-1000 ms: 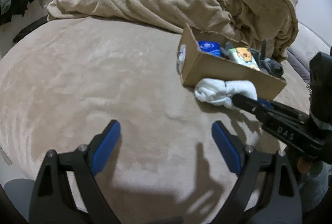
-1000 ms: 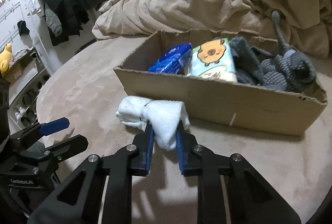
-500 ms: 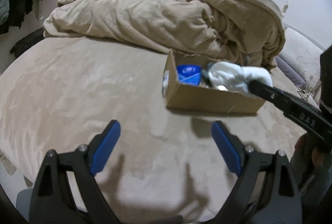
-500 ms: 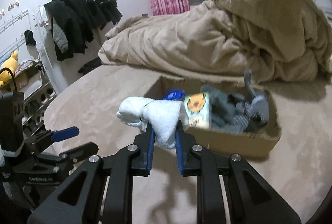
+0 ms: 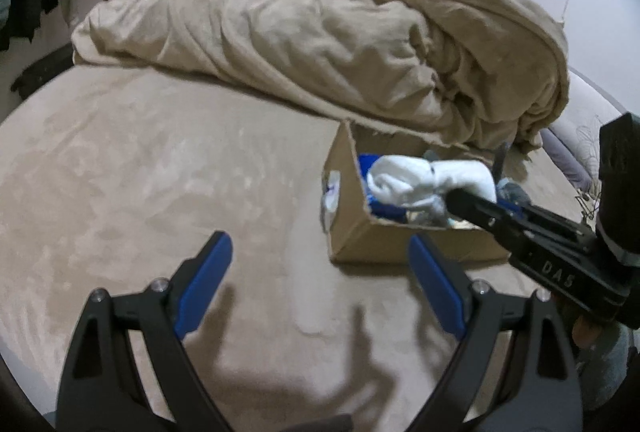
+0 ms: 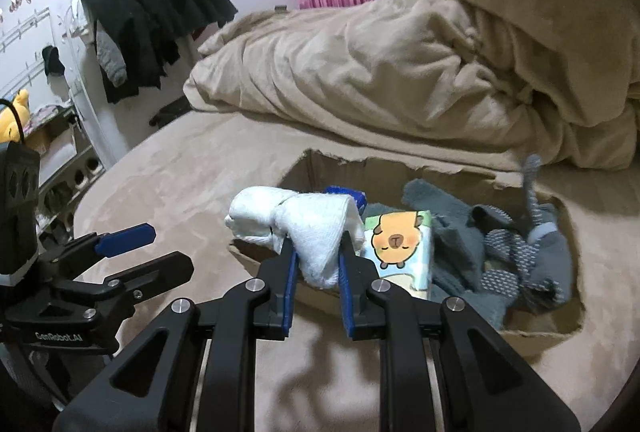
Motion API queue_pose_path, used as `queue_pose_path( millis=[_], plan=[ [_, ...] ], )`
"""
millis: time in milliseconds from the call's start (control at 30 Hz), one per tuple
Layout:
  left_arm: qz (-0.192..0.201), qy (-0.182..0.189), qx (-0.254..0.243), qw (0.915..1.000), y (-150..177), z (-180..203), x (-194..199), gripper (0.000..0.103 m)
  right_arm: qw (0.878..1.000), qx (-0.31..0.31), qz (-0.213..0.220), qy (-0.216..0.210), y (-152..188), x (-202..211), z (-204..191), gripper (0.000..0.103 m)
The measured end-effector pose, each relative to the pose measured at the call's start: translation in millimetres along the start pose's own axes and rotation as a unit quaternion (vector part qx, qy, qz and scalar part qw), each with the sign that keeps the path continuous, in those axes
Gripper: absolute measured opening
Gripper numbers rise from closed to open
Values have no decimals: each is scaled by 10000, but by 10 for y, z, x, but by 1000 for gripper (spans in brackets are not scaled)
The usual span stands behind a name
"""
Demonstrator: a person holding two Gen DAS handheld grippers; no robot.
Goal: Organize objects
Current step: 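Lower the white socks into the box and open the right tool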
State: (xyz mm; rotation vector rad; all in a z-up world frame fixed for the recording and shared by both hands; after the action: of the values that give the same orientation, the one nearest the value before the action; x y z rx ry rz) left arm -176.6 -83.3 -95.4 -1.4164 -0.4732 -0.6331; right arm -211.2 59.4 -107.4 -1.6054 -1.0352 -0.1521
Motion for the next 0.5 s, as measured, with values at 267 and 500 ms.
queue_pose_path(
  millis=[267,500],
  plan=[
    [-196,-51,-18,9998,121,-12,-140,91,9999,-50,-65,122,61,-110,95,23],
    [-51,-66,-47,10000,91,62,35,91,9998,-63,135,99,18,149,68,44]
  ],
)
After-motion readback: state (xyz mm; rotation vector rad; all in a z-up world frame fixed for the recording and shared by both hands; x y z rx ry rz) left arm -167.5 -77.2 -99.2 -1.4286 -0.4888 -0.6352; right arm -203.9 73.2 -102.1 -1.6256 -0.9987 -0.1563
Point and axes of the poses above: each gripper's, at about its wrist camera, not at the fingertips, and x roughly against the way its jaws point, z to its right, y to its underside, the point moved 7 cm from there along -x, roughly the way its jaws point, and after that the axes turned 11 degrees about -x, right-handed, at the moved point
